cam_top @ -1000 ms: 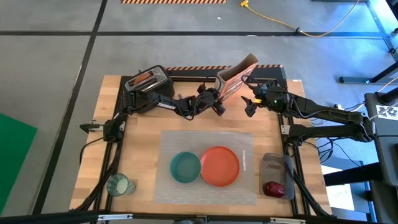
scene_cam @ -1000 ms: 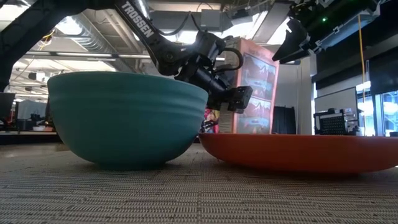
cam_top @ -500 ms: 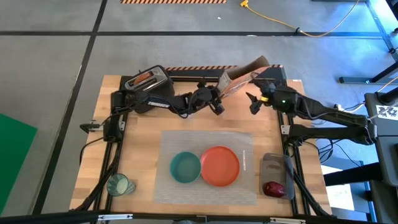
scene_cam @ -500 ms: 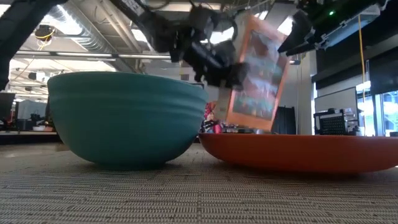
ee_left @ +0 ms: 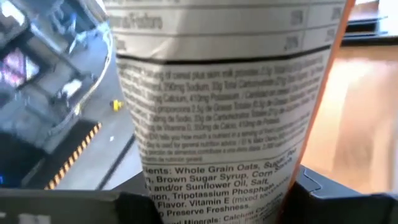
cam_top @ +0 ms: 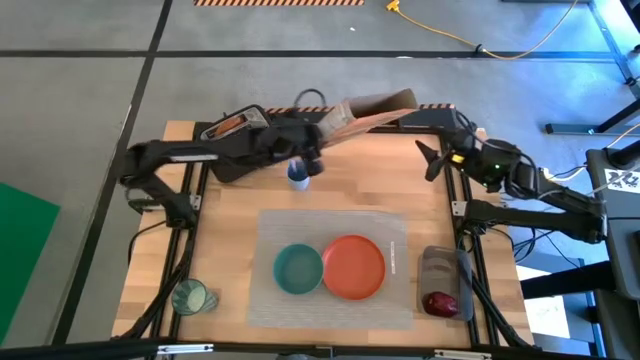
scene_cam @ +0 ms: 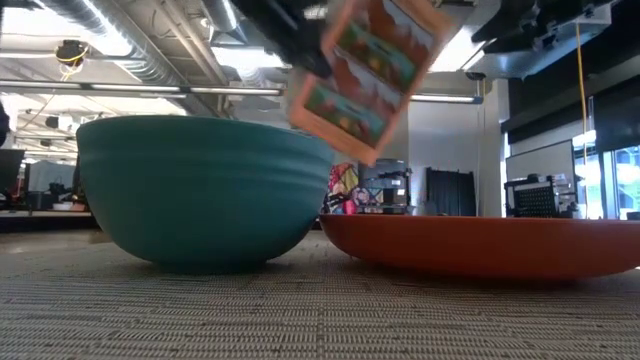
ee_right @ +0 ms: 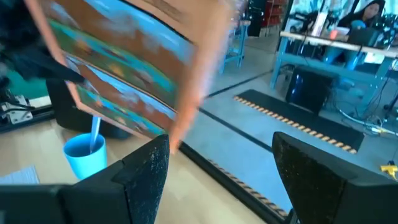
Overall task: Arrange a breakfast setting
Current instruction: Pour the cereal from the cereal box into the green bowl
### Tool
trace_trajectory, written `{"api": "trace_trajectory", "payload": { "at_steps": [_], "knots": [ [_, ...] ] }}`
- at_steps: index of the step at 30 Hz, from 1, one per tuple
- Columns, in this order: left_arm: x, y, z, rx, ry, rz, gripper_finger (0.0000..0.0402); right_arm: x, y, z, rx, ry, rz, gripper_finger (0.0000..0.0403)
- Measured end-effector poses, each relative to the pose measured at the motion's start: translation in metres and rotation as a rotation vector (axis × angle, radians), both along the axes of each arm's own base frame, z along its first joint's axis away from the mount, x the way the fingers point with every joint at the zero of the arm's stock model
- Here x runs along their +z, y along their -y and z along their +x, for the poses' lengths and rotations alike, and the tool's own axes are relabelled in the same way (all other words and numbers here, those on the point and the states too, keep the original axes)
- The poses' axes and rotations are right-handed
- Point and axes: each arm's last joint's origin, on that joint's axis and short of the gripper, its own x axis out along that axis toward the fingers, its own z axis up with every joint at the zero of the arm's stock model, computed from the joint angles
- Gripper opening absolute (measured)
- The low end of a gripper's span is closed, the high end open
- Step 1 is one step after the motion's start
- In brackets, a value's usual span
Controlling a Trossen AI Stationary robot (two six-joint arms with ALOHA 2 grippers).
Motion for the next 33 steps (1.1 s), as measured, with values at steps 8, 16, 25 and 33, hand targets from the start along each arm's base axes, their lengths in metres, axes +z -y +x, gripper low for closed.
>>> {"api": "trace_trajectory", "payload": {
  "at_steps": [8,16,25,33],
  "knots": [
    [0.053,0.048,-0.085,-0.197,-0.14,0.116,0.0166,0.001,-0.001,-0.003,0.001,0.001,-0.007,0.0273],
    [0.056,0.088,-0.151,-0.422,-0.298,0.008,0.0166,-0.006,0.001,0.003,-0.009,-0.039,0.041,0.0273],
    [0.044,0.115,-0.175,-0.536,-0.473,-0.056,0.0166,-0.012,0.002,0.006,-0.024,-0.041,0.09,0.0273],
    [0.039,0.13,-0.182,-0.608,-0.584,0.063,0.0166,-0.019,0.003,0.009,-0.029,-0.047,0.098,0.0273]
  ]
}}
